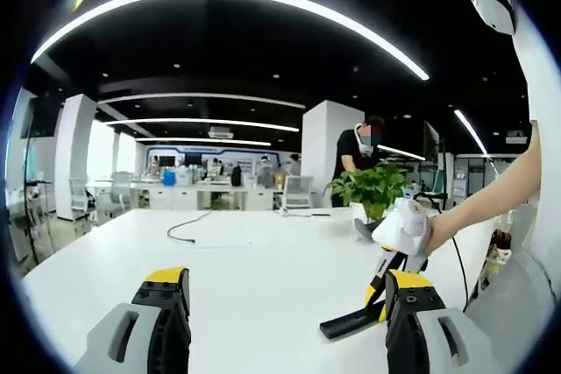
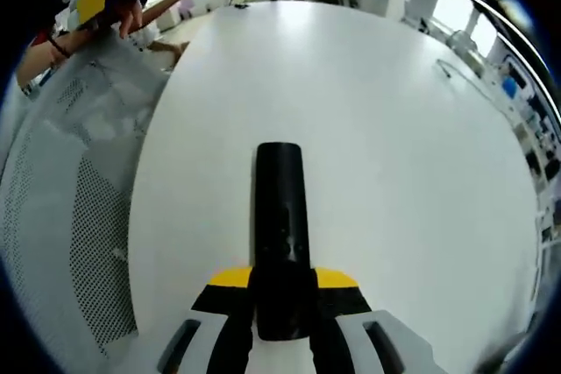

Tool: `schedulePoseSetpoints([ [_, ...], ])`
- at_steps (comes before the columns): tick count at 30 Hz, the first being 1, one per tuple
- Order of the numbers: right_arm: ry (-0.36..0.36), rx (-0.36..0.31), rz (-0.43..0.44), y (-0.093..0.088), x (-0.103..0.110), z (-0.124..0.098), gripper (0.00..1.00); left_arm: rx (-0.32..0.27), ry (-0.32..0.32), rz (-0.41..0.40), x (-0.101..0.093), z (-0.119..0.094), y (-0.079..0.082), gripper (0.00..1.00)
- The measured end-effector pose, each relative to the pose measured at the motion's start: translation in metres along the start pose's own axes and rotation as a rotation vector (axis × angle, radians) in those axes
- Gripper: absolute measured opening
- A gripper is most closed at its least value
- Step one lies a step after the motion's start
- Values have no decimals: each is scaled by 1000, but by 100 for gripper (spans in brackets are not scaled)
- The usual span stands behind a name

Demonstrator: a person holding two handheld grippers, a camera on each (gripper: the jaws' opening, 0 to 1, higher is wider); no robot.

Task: Press the specified remote control buttons in sequence, fully releasing each button before pressing the next.

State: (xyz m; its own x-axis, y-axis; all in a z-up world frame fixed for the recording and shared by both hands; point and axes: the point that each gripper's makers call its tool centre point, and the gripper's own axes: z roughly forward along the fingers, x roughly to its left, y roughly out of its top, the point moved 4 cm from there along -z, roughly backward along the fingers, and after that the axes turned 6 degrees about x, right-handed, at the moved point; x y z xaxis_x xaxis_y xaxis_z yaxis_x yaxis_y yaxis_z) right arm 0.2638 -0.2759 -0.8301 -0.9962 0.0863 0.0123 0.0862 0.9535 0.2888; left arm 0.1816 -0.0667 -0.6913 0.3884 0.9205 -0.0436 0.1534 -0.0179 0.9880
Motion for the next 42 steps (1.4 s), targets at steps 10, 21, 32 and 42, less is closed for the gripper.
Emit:
schedulePoseSetpoints([
  [10,1,25,3,2,-10,0,21,34,-16,44,-5,2,-5,95],
  [21,2,52,-2,3,-20,0,21,49,-18,65,-5,3,-7,94],
  [32,4,70,0,4,-28,1,21,61,-15,84,-6,3,-9,94],
  [42,9,108,-7,6,-31,1,21,62,-13,82,-5,3,-9,93],
])
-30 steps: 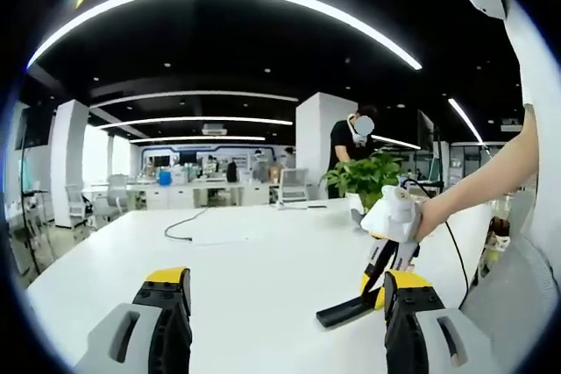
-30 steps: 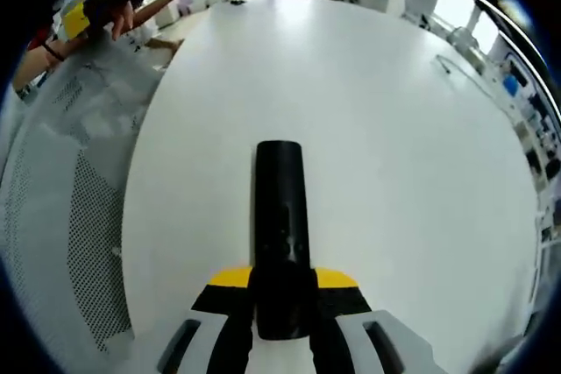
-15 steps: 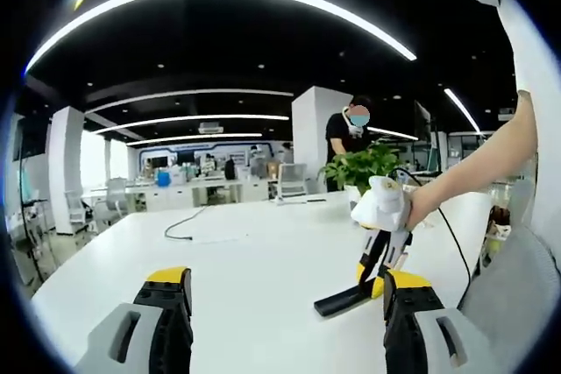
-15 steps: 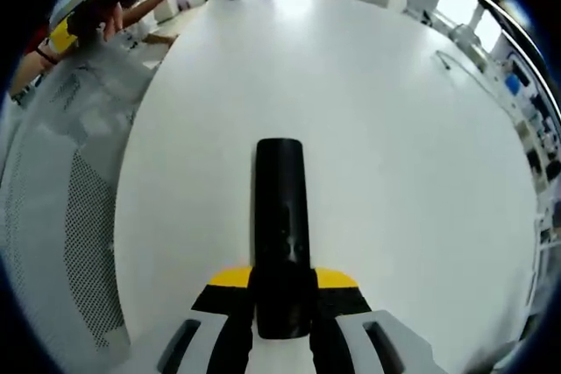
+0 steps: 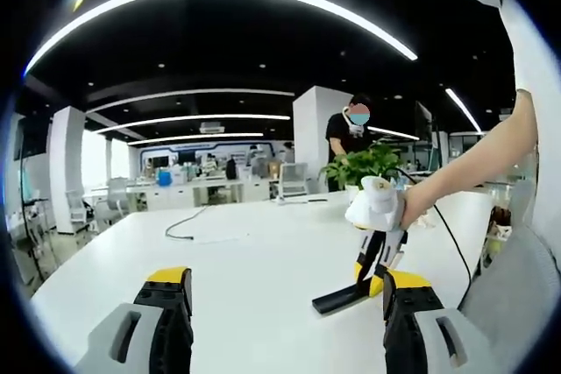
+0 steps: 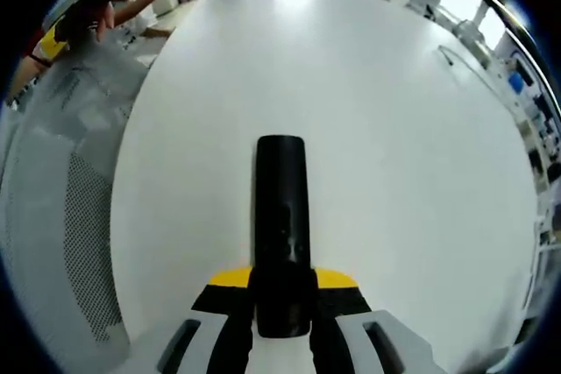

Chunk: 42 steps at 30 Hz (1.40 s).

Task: Press the specified remote control buttons in sequence, fully releasing each button before pressing the next.

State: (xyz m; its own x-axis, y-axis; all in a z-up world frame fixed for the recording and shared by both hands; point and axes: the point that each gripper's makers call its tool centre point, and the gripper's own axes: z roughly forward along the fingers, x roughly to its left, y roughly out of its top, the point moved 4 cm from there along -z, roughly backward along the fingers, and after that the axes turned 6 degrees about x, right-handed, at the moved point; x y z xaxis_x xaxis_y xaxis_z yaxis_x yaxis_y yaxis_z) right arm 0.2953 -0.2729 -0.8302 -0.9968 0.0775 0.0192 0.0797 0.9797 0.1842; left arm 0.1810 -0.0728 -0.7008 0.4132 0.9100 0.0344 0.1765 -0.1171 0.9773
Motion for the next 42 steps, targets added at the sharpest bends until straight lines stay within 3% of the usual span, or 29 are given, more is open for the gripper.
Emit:
schedulePoseSetpoints([
  [36,-12,-38,-25,0,-11,-1,21,0,9,-12,2,0,1,93],
  [42,-20,-111,-6,-4,-12,-1,21,0,10,-15,3,0,1,92],
])
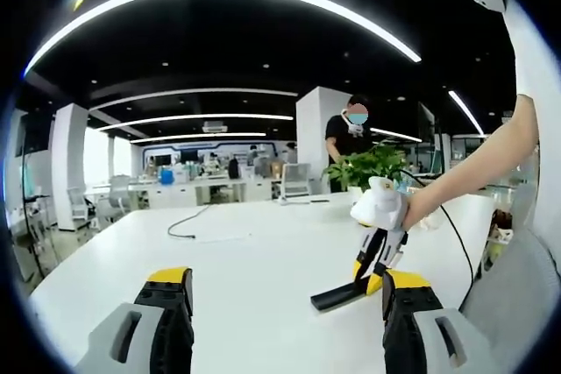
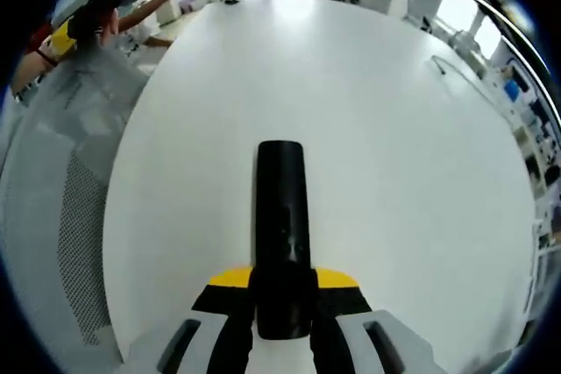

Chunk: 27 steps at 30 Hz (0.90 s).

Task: Press the specified remote control buttons in sequence, fully releasing each button before pressing the next.

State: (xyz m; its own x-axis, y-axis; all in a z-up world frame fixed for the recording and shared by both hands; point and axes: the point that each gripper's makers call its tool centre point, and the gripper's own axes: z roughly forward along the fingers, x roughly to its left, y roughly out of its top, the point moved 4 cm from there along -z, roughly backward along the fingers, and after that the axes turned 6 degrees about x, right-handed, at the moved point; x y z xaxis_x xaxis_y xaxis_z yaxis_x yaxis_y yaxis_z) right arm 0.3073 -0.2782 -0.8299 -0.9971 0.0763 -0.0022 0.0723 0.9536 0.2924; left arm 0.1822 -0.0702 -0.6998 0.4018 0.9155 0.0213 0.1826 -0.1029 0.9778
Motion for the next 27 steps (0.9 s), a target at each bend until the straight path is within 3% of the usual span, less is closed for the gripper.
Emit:
schedulePoseSetpoints([
  [4,-8,-95,12,-3,0,0,21,3,1,-19,1,0,0,92],
  [8,-15,-124,24,-4,0,0,21,5,-1,-24,1,0,-1,92],
  [21,-9,-53,35,3,-7,2,21,3,-7,-35,1,0,-1,92],
  [27,-8,-52,38,4,-11,2,21,8,-10,-38,1,1,-1,92],
])
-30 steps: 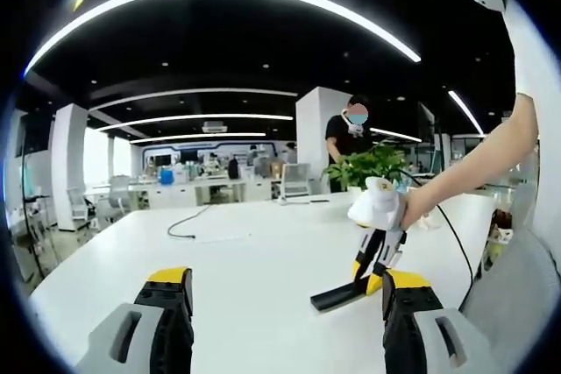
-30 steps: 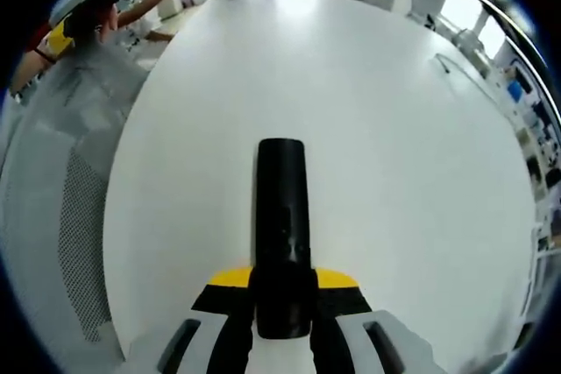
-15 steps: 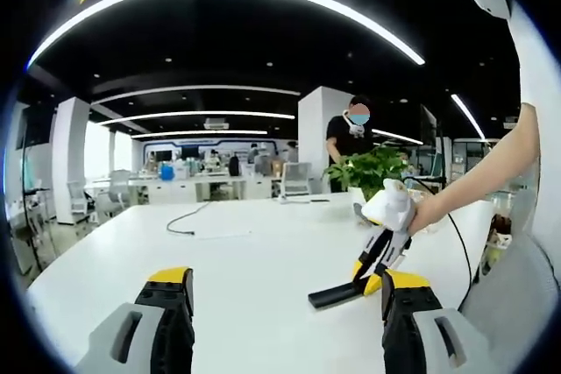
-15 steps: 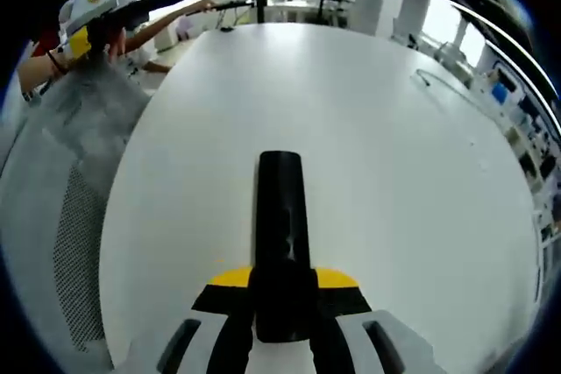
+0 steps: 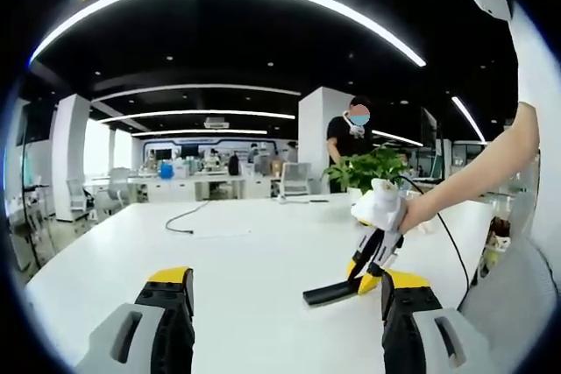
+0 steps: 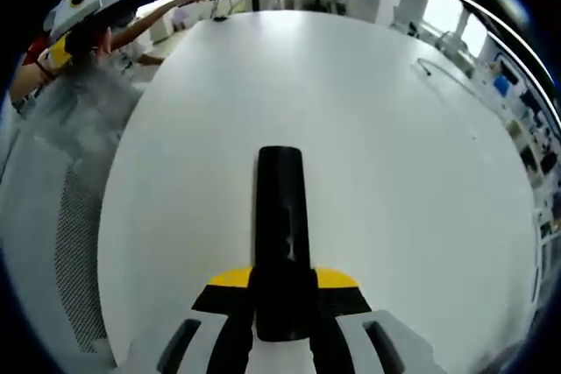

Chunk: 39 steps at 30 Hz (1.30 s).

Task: Press the specified remote control buttons in sequence, fully releasing each button before pressing the next.

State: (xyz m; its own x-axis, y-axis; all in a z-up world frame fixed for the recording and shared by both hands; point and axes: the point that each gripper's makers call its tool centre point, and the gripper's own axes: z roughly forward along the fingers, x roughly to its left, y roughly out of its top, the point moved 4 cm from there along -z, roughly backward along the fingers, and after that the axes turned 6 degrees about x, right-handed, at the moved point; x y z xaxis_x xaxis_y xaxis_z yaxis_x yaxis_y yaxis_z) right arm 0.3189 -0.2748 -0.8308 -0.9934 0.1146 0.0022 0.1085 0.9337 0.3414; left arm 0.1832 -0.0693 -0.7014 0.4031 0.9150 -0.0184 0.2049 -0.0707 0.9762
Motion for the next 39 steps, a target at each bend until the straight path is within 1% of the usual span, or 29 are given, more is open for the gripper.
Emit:
schedulePoseSetpoints([
  [16,18,13,-39,3,-13,1,21,10,0,-18,2,2,-1,91],
  [26,10,-34,-20,3,-26,1,21,13,9,-21,3,2,-2,91],
  [36,9,-58,-22,4,-31,2,21,15,13,-24,4,2,-2,90],
  [39,8,-74,-15,4,-34,2,21,19,12,-23,3,2,-3,90],
])
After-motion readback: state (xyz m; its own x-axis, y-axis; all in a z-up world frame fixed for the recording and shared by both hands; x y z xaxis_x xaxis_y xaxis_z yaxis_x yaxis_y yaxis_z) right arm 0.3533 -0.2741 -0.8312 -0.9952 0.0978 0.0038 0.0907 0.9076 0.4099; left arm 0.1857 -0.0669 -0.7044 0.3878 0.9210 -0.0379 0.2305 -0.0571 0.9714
